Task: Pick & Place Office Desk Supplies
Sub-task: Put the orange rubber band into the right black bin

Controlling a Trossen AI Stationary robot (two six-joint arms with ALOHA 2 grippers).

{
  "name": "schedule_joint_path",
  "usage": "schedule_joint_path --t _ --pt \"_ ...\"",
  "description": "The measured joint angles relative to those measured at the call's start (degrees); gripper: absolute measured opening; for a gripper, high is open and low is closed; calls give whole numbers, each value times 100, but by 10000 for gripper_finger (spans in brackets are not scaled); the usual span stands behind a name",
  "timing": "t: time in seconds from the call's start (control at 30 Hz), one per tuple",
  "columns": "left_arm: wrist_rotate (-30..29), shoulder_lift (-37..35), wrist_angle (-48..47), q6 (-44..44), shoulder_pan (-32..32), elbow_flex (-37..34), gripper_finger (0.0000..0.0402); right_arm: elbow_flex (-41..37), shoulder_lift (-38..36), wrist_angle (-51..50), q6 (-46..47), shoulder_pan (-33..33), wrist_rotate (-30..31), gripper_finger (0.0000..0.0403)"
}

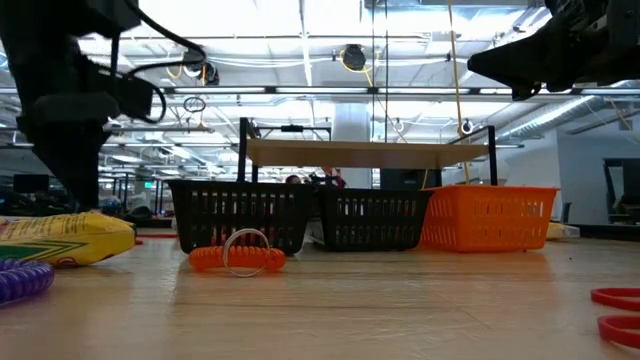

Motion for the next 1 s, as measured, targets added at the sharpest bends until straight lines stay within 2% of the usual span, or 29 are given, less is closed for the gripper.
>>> schedule_joint_path --t 0.2,0.57,1.0 --pt "54 -2 337 312 110 -28 115 0 0 -8 -1 0 0 45" --pt "54 -2 449 293 151 -28 115 0 -1 -23 -2 0 0 45" --pt "440 611 752 667 272 -32 115 0 0 -9 -1 -2 1 45"
